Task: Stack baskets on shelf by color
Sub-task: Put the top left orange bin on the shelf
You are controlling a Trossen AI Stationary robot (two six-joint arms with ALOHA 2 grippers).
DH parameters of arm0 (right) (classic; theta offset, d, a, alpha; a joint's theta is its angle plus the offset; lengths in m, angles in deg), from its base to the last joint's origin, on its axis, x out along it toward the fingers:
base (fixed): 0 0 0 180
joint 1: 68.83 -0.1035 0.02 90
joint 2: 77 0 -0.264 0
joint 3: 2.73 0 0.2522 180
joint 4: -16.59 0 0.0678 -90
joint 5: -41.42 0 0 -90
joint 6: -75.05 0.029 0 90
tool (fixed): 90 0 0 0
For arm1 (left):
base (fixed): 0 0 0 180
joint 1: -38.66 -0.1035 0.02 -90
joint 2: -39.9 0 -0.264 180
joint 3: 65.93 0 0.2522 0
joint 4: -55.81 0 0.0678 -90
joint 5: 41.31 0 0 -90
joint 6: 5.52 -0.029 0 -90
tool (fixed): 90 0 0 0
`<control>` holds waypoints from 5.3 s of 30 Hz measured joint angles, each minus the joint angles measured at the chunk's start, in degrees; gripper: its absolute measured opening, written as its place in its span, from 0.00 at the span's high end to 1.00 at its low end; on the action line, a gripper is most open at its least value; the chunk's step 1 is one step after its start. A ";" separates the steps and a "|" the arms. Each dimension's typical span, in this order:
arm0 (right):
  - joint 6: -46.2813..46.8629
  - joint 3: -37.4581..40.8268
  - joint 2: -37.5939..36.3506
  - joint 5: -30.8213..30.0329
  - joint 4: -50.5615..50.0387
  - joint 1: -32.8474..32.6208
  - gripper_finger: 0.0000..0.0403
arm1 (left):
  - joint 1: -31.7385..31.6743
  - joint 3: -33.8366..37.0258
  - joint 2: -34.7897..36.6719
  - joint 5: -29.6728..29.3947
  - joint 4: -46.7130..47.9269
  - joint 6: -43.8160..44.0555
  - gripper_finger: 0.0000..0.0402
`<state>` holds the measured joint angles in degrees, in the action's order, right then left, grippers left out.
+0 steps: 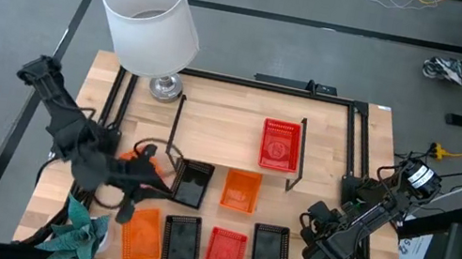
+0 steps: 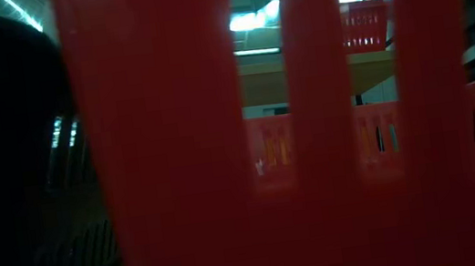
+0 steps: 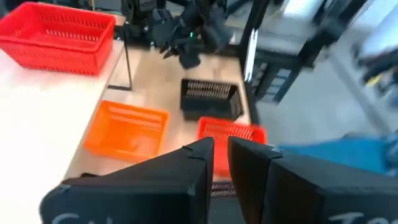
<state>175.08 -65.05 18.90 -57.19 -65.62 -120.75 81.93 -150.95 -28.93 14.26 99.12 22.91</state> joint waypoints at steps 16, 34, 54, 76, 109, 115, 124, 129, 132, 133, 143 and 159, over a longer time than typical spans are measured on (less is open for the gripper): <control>0.20 0.00 0.00 -5.34 -0.04 0.00 0.79 | 1.31 -1.66 -12.31 7.65 21.19 36.02 0.86; 0.37 0.00 0.00 -5.34 0.13 0.00 0.79 | -0.75 1.99 -19.56 15.73 31.07 40.50 0.63; 0.22 -0.02 0.00 -5.34 1.22 -0.02 0.79 | -6.09 8.84 -21.09 24.39 34.05 41.98 0.64; 0.17 -0.02 0.00 -5.37 1.62 0.04 0.79 | -6.56 20.50 -19.17 24.97 20.15 43.01 0.64; -0.05 0.00 0.00 -5.34 1.95 0.05 0.79 | -7.89 16.73 -21.27 21.33 17.76 43.17 0.64; -0.07 0.00 0.00 -5.34 1.98 0.05 0.79 | -7.89 16.74 -23.84 21.87 17.52 43.04 0.64; -0.07 0.00 0.00 -5.34 1.99 0.06 0.79 | -7.89 16.78 -24.42 24.73 17.39 43.06 0.85; -0.07 0.00 0.00 -5.34 1.99 0.06 0.79 | -7.89 16.17 -24.26 25.13 18.47 43.73 0.99; -0.08 0.00 0.00 -5.34 1.99 0.04 0.79 | -7.88 13.48 -24.06 25.17 21.71 44.99 1.00; -0.07 0.00 0.00 -5.34 1.99 0.04 0.79 | -7.84 12.12 -24.07 25.22 23.47 44.98 1.00; -0.08 0.00 0.00 -5.33 2.05 0.04 0.79 | -5.44 -9.06 -24.07 34.32 45.94 50.17 1.00; -0.09 0.00 0.00 -5.34 2.03 0.04 0.79 | -3.41 -41.72 -23.92 8.21 32.77 17.37 1.00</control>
<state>174.99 -65.05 18.90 -62.53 -63.58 -120.71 78.51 -192.68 -52.85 22.47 131.90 40.28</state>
